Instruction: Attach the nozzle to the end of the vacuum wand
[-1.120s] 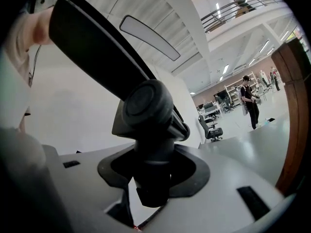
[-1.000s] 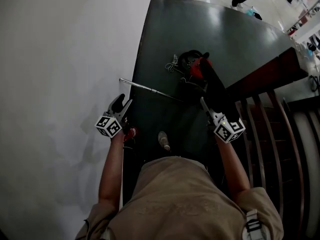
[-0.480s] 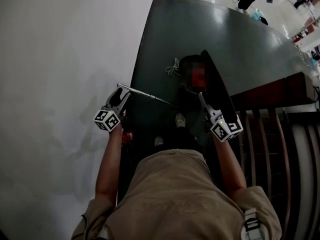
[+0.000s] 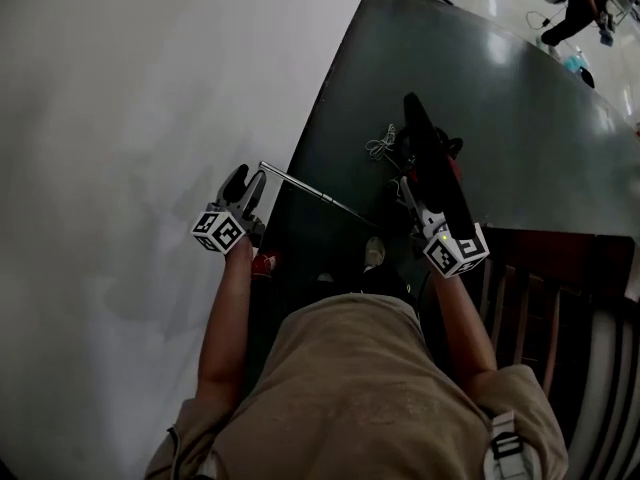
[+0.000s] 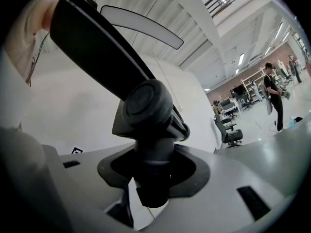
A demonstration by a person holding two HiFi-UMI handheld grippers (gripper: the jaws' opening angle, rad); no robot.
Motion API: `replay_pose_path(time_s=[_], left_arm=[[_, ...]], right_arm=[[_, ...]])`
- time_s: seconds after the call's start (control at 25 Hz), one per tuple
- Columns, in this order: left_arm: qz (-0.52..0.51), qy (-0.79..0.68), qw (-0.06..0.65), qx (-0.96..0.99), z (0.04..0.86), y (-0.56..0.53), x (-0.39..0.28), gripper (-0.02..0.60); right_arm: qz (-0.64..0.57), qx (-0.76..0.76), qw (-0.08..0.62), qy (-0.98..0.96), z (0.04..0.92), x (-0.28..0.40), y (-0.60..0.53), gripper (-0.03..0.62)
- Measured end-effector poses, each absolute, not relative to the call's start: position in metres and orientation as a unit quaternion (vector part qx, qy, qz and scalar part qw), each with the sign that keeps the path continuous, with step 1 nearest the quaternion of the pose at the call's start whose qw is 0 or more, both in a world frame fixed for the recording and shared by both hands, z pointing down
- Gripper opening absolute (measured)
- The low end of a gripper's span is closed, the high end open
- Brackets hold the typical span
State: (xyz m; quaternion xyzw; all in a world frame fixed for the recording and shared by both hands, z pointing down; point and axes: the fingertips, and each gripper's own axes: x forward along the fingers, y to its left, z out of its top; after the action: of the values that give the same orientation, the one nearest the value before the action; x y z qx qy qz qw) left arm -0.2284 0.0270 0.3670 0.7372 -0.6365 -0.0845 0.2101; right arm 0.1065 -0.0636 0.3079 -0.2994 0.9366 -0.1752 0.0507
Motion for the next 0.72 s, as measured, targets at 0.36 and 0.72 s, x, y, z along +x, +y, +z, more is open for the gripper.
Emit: replay_pose_path(time_s=[0.36, 0.72], left_arm=[[-0.101, -0.706, 0.221, 0.665, 0.391, 0.042, -0.262, 0.268], [-0.102, -0.702, 0.303, 0.636, 0.511, 0.033, -0.315, 0.268]], right_arm=[[-0.219, -0.232, 0.038, 0.947, 0.335, 0.078, -0.100, 0.172], [-0.231, -0.186, 0.006, 0.955, 0.349, -0.010, -0.109, 0.172]])
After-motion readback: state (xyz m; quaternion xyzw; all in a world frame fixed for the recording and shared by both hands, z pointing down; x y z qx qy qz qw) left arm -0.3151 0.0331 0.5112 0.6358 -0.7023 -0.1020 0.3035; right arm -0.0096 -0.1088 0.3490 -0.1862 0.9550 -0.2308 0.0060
